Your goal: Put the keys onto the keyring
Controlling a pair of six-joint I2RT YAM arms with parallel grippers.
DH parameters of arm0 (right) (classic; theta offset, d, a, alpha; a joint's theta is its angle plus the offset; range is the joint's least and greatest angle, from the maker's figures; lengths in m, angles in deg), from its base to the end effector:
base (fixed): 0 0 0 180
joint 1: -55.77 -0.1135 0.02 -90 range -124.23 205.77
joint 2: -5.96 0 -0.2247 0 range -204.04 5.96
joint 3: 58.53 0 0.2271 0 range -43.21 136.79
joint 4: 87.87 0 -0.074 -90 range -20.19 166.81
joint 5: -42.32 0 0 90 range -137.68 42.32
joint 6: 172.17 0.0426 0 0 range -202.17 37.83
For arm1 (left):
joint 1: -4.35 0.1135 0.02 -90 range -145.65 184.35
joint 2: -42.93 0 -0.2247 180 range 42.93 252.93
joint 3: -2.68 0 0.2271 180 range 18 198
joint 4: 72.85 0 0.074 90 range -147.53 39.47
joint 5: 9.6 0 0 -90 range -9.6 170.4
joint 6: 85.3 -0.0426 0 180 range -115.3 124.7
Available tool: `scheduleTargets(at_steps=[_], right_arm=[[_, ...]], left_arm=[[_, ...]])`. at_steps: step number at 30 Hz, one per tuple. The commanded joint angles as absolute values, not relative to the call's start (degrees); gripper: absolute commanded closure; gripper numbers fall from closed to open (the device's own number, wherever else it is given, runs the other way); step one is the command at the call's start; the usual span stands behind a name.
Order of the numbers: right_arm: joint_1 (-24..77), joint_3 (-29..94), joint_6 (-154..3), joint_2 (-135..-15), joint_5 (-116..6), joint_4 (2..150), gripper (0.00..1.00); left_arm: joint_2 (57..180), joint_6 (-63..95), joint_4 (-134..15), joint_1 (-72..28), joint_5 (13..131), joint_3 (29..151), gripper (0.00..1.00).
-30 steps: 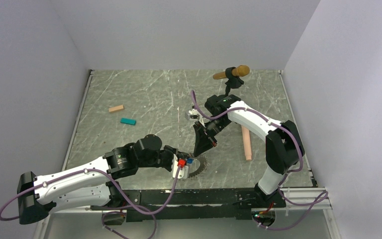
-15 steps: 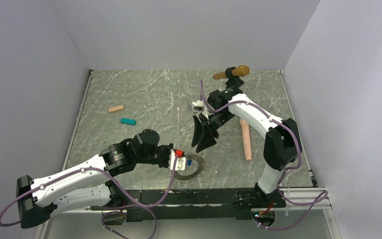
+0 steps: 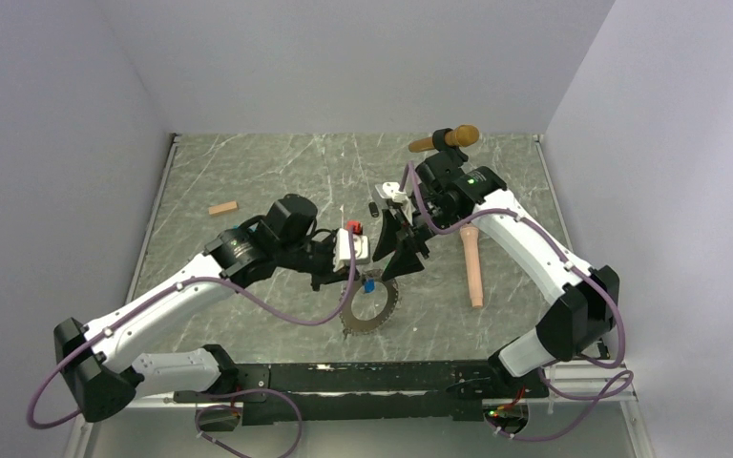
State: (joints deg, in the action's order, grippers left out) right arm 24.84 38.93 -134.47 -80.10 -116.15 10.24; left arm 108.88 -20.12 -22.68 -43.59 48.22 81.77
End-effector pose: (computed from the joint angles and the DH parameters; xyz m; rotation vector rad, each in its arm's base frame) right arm 0.2002 0.1661 0.2981 -1.6756 1.4935 1.4197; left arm 0.1422 -0.1915 0.3040 1.5640 1.5882 -0.8438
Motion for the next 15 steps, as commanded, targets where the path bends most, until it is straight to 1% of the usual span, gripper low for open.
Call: scheduleTargets(at_steps=[1,5,9,11,15], right_arm=[[24.55,39.08,-127.95,-79.32,-112.22,18.93,0.43],[24.17,38.79,-126.93,-79.25,-112.65,19.59,0.43],[22.95,38.94,-126.74,-79.40,-112.87,19.11,0.47],[22.07,39.71,-127.30,-79.63,-113.56,17.98,0.49],[19.00,40.57,-126.77,-79.73,-112.29,16.77,0.49]], left_arm=[[109.35,-17.30,-19.31,-41.86,37.24,84.63,1.00],[108.65,-19.60,-19.01,-41.25,35.77,84.60,1.00],[106.71,-19.87,-22.06,-40.87,34.43,82.65,1.00],[107.15,-19.40,-22.34,-40.40,33.53,82.66,1.00],[108.98,-19.27,-20.04,-39.63,32.16,84.40,1.00]])
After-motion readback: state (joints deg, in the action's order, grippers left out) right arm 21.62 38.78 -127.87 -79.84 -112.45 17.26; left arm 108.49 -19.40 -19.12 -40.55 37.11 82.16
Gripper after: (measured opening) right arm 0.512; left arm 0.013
